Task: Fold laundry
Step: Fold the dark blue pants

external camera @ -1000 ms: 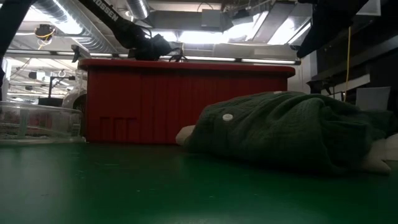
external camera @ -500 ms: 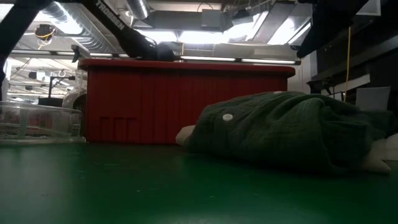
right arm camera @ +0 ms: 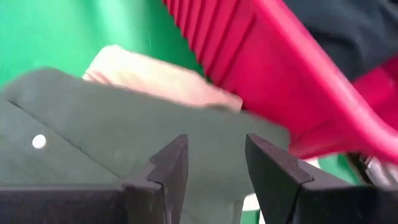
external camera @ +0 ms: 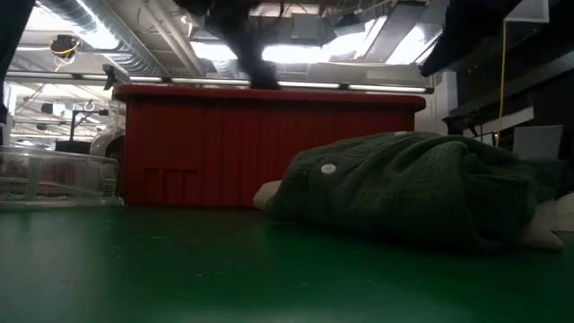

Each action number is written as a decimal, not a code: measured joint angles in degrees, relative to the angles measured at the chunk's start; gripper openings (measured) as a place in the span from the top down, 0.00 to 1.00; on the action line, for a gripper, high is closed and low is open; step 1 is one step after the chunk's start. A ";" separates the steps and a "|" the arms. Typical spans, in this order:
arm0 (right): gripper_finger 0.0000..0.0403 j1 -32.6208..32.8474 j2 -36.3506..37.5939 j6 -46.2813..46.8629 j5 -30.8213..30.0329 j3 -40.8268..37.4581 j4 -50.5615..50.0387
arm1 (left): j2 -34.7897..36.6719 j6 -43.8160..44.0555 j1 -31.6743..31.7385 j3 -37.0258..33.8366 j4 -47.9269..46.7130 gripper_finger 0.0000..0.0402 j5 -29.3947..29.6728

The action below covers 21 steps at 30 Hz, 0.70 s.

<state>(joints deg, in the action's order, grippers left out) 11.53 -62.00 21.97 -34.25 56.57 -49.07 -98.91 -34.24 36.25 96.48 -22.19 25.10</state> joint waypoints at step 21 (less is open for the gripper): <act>0.60 -11.92 0.02 -27.19 -20.99 18.89 17.32 | 0.21 3.23 -17.80 38.62 -1.53 0.98 -0.01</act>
<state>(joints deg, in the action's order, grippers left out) -0.40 -61.98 -5.21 -55.24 75.46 -31.75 -98.70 -31.01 18.45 135.10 -23.73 25.09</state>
